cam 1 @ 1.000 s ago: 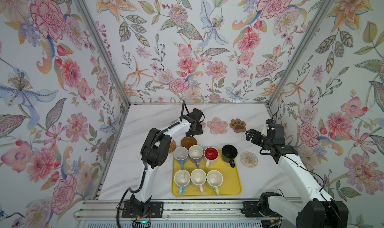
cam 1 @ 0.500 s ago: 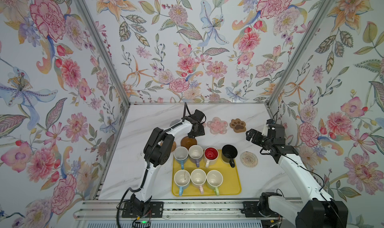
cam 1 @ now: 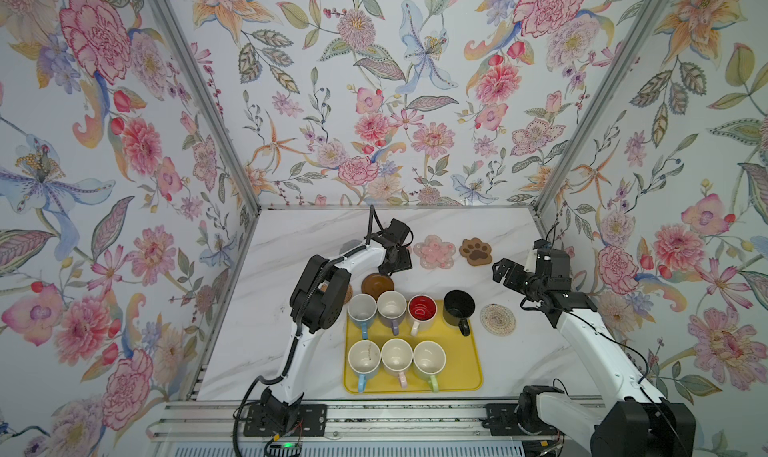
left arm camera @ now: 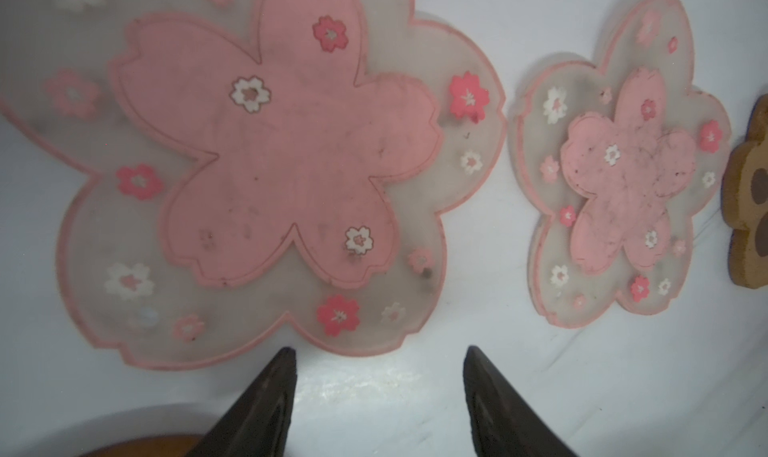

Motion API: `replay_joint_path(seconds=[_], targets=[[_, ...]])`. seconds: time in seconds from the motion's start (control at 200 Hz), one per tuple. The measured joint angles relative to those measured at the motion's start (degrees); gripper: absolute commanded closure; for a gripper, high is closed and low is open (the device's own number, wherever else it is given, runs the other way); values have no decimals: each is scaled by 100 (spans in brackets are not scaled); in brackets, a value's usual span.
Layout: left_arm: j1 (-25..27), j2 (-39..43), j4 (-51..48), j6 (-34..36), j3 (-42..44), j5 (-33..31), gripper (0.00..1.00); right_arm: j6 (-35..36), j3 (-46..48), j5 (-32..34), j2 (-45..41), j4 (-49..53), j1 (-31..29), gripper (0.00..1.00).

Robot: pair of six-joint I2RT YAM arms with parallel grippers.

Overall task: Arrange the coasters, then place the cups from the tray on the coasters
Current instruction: 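Move the open left gripper over the pink flower coasters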

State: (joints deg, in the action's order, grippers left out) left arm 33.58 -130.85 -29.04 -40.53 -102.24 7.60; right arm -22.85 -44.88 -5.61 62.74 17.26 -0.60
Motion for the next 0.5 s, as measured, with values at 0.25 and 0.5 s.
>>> replay_joint_path(seconds=[0.25,0.5], targets=[[-96,-208,85,-52,-313,105,34,0,0,0,0,0,7,1],[-173,-310,76,-50,-481,122,34,0,0,-2,22,0,7,1]])
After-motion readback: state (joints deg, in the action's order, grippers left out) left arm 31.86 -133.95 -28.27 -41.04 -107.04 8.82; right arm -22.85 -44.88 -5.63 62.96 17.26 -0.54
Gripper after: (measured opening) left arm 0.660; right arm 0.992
